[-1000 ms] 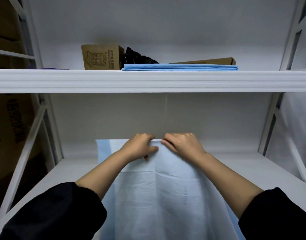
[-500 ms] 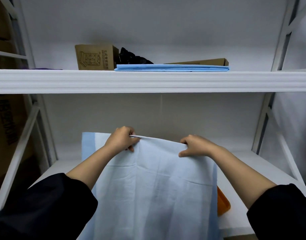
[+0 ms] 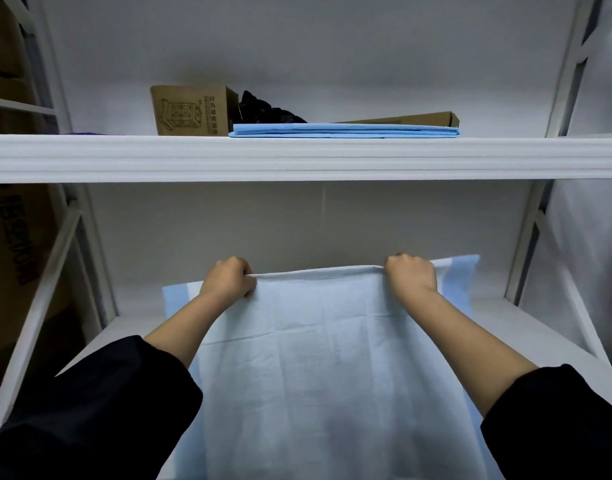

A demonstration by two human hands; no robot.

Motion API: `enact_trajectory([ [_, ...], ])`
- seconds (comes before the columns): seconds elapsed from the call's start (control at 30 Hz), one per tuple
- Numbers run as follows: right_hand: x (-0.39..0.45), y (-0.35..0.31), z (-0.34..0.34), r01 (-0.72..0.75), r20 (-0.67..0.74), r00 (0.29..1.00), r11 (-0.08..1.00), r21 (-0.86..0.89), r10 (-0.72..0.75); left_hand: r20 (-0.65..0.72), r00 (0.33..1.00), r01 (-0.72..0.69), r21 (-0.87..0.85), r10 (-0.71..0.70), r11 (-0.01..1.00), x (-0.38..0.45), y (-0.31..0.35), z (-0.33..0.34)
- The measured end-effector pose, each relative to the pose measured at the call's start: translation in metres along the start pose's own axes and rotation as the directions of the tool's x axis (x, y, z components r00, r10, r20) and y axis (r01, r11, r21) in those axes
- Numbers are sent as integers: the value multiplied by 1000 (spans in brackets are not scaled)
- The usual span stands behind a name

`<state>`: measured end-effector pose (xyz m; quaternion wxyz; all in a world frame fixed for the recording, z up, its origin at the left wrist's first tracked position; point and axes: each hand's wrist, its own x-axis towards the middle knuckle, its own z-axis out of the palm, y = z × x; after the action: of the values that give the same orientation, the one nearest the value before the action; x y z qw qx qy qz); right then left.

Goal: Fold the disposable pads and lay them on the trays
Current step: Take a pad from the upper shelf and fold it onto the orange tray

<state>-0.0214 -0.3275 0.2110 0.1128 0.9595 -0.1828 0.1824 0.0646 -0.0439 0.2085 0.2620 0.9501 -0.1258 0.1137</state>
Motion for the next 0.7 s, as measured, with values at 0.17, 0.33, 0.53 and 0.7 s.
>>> enact_trajectory([
  [0.17, 0, 4, 25, -192, 72, 978, 693, 695, 198, -82, 988, 102, -308, -133, 946, -4, -9, 14],
  [0.33, -2, 3, 44, -79, -96, 956, 558, 826, 277, -265, 961, 5, -275, -81, 961, -1, -16, 25],
  [0.53, 26, -3, 71, 26, -191, 951, 554, 832, 243, -318, 948, -96, -214, 24, 972, 28, -27, 56],
  [0.7, 57, -5, 103, 15, -158, 973, 641, 767, 166, -223, 974, -81, -205, 34, 975, 50, -35, 88],
])
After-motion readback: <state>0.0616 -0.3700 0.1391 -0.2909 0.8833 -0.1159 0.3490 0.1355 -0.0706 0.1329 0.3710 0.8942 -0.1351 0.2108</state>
